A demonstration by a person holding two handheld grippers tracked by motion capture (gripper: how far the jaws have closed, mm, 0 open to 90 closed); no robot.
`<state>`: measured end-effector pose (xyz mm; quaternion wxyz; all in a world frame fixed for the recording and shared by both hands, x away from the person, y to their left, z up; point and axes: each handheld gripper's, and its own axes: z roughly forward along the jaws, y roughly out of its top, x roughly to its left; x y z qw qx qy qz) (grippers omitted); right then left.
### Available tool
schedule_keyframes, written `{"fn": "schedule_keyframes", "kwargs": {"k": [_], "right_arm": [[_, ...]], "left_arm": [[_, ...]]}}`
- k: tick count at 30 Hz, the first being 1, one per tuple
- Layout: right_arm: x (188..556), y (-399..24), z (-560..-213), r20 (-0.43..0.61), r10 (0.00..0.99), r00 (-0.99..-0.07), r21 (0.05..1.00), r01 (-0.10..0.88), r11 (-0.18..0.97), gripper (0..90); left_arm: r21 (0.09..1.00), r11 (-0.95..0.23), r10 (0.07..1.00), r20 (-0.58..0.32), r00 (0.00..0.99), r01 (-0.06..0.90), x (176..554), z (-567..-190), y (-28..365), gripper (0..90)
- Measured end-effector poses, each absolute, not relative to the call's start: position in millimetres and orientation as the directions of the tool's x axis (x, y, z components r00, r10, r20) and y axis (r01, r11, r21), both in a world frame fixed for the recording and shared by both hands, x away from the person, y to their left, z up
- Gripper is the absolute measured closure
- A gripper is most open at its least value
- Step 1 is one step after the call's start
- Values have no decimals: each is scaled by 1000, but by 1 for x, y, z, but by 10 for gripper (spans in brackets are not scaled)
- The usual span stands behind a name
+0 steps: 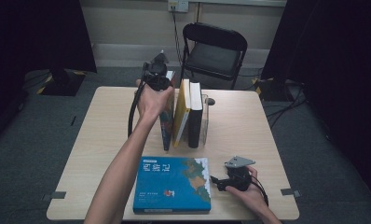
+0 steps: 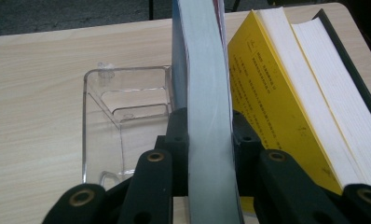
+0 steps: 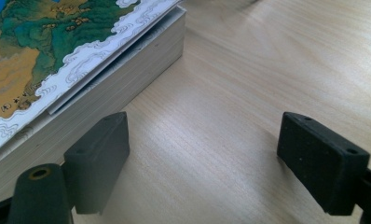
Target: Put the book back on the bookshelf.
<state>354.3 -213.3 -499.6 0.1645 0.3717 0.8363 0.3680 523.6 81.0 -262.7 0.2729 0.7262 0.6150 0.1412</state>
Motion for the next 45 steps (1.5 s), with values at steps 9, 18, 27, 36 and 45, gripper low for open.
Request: {"fn": "schedule_keyframes", "kwargs": {"k": [9,18,27,36,45], "right_arm": [[354,-212,-500,2,744,-669,737,503,451,164],[354,-212,-500,4,741,-672,738,502,451,165],[353,-213,-499,11,733,-680,737,501,453,165],[353,-212,-500,4,732,-682,738,496,458,165],[353,-212,-500,2,731,-682,739,494,459,166]], "left_arm": [[456,-155,958,-148,246,877,528,-252,83,684],[303,-178,964,-139,228,936,557,-253,71,549],[325,-173,976,-70,206,930,558,-263,64,738],[399,-144,981,-64,184,906,550,-264,63,741],[421,-132,980,-83,183,897,551,-267,69,739]]}}
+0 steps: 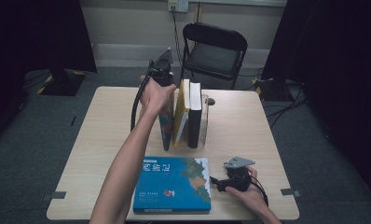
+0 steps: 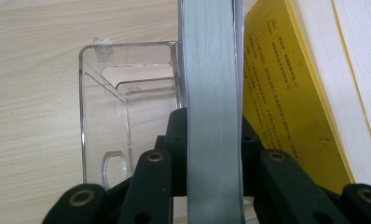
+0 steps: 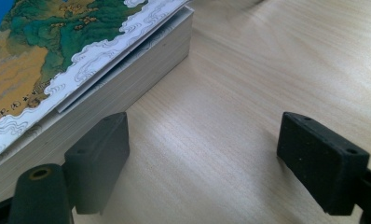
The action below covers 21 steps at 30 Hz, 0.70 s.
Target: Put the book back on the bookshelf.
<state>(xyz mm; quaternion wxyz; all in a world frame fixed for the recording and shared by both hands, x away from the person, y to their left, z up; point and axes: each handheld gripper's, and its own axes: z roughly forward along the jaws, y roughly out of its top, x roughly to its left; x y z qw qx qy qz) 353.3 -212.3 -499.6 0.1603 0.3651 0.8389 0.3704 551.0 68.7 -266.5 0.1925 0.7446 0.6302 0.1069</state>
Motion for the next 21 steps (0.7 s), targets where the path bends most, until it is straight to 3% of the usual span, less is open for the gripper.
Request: {"fn": "schedule_keyframes", "kwargs": {"k": [6,14,21], "right_arm": [[353,-212,-500,0,731,-683,739,493,460,166],[353,-212,-500,1,731,-682,739,493,459,166],[353,-211,-500,0,733,-680,739,494,458,165]], "left_arm": [[430,-155,975,-77,207,889,553,-268,68,719],[472,-170,956,-136,262,865,549,-267,75,482],[525,-177,943,-153,297,832,542,-257,78,377]]}}
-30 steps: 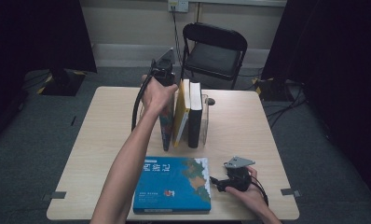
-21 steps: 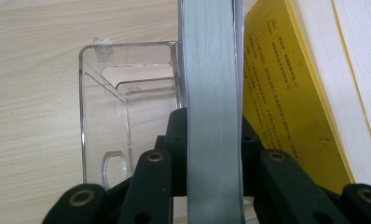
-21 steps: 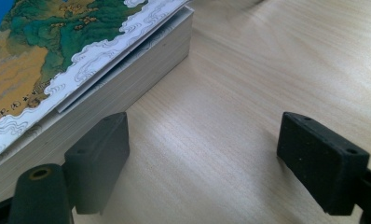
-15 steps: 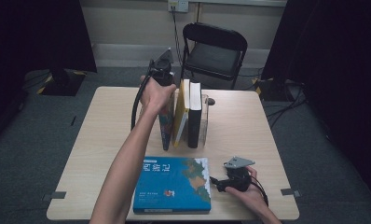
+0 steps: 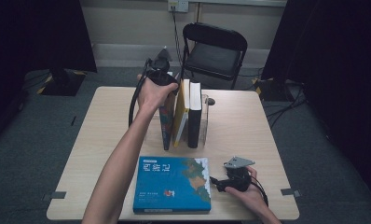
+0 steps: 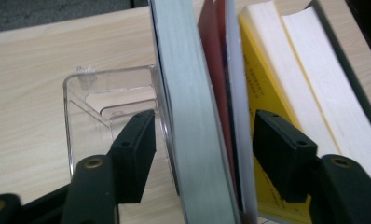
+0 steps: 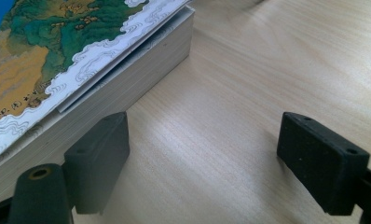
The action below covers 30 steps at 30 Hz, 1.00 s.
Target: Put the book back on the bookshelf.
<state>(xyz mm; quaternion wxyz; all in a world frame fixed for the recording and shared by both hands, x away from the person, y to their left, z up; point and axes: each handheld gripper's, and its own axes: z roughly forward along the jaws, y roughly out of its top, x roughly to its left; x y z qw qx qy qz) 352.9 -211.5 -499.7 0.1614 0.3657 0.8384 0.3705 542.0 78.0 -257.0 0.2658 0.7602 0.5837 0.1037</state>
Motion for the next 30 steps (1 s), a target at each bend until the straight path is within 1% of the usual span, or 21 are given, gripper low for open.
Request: {"fn": "schedule_keyframes", "kwargs": {"k": [2,4,6,8,11,20,22,25,26,28,29,30], "right_arm": [[353,-211,-500,1,733,-680,739,494,458,165],[353,-211,-500,1,733,-680,739,494,458,166],[353,-211,-500,-1,734,-680,738,494,459,166],[353,-211,-500,-1,733,-680,738,494,459,166],[353,-211,-500,0,731,-683,739,492,460,166],[353,-211,-500,3,729,-684,740,492,459,166],[353,-211,-500,3,729,-684,739,492,459,166],[353,-211,-500,0,730,-684,739,492,461,166],[353,-211,-500,0,730,-684,739,492,461,166],[353,-211,-500,0,730,-684,739,492,461,166],[353,-211,-500,0,730,-684,739,492,461,166],[353,-211,-500,0,730,-684,739,492,461,166]], "left_arm": [[525,-189,942,-144,305,830,541,-254,76,337],[532,-182,948,-129,291,827,541,-251,74,272],[537,-180,948,-129,291,824,541,-248,72,252],[530,-188,947,-125,296,827,542,-248,69,195],[534,-192,945,-124,301,824,543,-250,66,189],[505,-204,946,-119,302,839,546,-261,65,188],[522,-202,946,-117,304,828,545,-259,64,201],[515,-209,939,-133,319,831,545,-257,62,202],[520,-198,943,-131,307,831,544,-255,61,197],[555,-183,942,-136,306,811,541,-252,64,204],[556,-184,939,-145,312,810,540,-251,66,202],[571,-182,929,-167,331,800,539,-250,69,195]]}}
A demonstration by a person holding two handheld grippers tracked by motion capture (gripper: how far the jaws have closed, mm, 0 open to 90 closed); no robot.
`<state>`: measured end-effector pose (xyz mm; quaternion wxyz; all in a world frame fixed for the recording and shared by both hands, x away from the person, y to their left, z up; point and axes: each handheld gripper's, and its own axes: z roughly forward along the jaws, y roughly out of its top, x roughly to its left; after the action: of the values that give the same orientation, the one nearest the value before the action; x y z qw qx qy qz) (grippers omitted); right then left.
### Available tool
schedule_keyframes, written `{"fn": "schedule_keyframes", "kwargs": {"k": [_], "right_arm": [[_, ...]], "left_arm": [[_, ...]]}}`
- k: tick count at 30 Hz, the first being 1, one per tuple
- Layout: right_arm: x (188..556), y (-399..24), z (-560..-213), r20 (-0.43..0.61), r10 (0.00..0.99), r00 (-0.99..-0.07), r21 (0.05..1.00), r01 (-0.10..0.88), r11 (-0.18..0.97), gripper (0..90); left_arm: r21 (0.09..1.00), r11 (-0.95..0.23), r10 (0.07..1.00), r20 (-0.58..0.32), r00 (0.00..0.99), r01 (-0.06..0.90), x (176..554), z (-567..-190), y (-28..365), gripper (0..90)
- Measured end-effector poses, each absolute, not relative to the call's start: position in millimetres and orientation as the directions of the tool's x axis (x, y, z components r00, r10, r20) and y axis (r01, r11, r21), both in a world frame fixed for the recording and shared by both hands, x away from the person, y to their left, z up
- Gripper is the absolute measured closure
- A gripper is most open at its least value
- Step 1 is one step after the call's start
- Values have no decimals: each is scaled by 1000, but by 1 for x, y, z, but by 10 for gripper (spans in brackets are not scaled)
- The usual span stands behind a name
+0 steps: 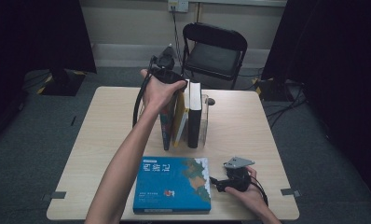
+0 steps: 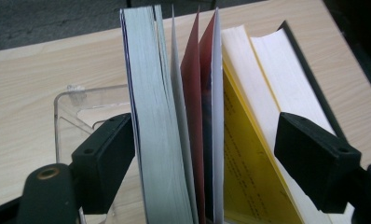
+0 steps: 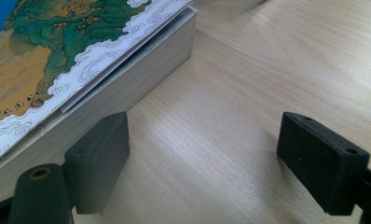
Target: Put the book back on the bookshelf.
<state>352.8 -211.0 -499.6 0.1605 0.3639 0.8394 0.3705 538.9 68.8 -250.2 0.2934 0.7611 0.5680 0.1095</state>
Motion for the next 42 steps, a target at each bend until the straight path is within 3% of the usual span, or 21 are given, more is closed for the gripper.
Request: {"fn": "schedule_keyframes", "kwargs": {"k": [9,19,28,33,42], "right_arm": [[353,-211,-500,-1,730,-683,739,492,461,166],[353,-210,-499,0,733,-680,737,496,460,167],[353,-211,-499,2,735,-679,739,496,456,178],[356,-215,-495,24,738,-675,734,513,445,303],[356,-219,-470,33,756,-654,804,467,368,393]], "left_arm": [[679,-200,873,-203,443,706,514,-254,102,176],[755,-155,882,-184,433,637,485,-265,147,275],[771,-169,872,-174,457,614,463,-282,170,289],[749,-205,857,-174,485,630,452,-309,176,331],[734,-201,831,-222,509,649,423,-367,190,347]]}}
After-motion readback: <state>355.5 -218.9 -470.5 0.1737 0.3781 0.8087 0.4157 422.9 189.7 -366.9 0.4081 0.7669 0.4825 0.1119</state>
